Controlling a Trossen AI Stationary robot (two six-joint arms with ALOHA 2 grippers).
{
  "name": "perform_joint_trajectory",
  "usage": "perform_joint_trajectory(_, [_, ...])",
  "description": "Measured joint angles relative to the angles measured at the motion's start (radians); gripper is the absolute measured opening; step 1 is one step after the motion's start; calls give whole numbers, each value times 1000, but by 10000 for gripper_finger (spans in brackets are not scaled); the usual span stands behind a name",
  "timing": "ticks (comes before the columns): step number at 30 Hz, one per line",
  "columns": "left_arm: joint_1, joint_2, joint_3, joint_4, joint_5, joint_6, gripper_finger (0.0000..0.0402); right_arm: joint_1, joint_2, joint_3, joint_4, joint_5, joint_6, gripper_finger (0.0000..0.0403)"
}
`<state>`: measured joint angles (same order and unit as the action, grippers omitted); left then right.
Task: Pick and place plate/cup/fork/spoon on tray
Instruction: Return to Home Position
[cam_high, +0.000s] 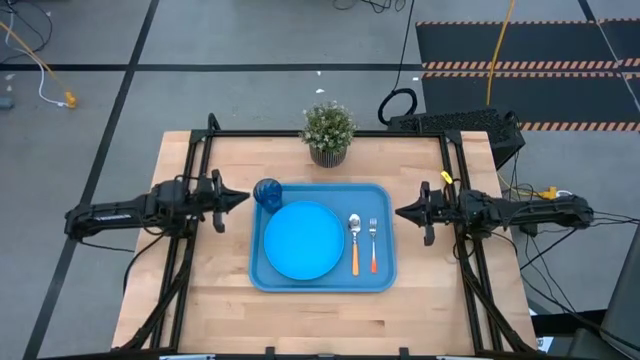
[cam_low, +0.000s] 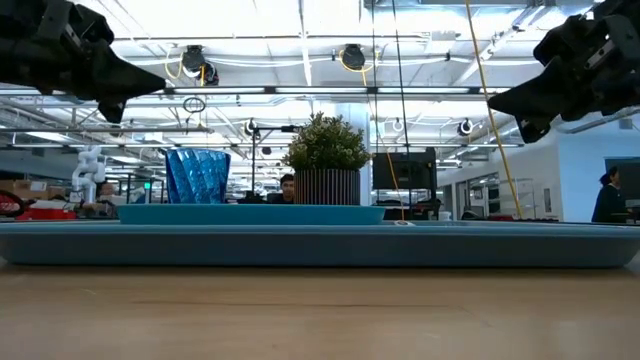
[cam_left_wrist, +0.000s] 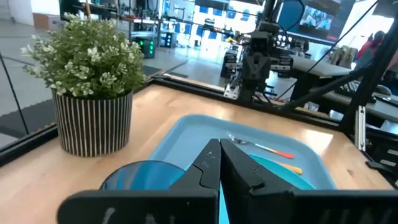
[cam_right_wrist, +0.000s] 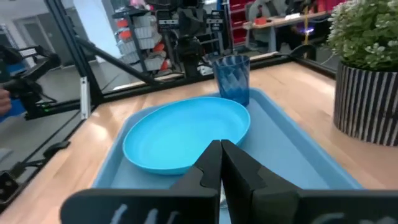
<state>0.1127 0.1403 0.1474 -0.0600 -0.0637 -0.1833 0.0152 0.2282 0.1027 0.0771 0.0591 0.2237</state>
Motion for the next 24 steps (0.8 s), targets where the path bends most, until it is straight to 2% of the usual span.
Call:
perform_joint_trajectory(7, [-45, -62, -6, -69, -58, 3, 1, 33, -36, -79, 43, 44, 0, 0])
perform_joint_trajectory(10, [-52, -87, -49, -19, -60, 3, 2, 33, -54, -81, 57, 18, -6, 0])
perform_joint_trajectory(13, [-59, -110, -137, 109, -59, 2, 1, 33, -72, -80, 85, -30, -33, 0])
perform_joint_trajectory(17, [-65, -114, -136, 95, -44, 1, 2, 33, -84, -81, 81, -64, -53, 0])
perform_joint_trajectory(24, [-84, -116, -138, 132, -34, 44, 3, 33, -87, -83, 106, -63, -62, 0])
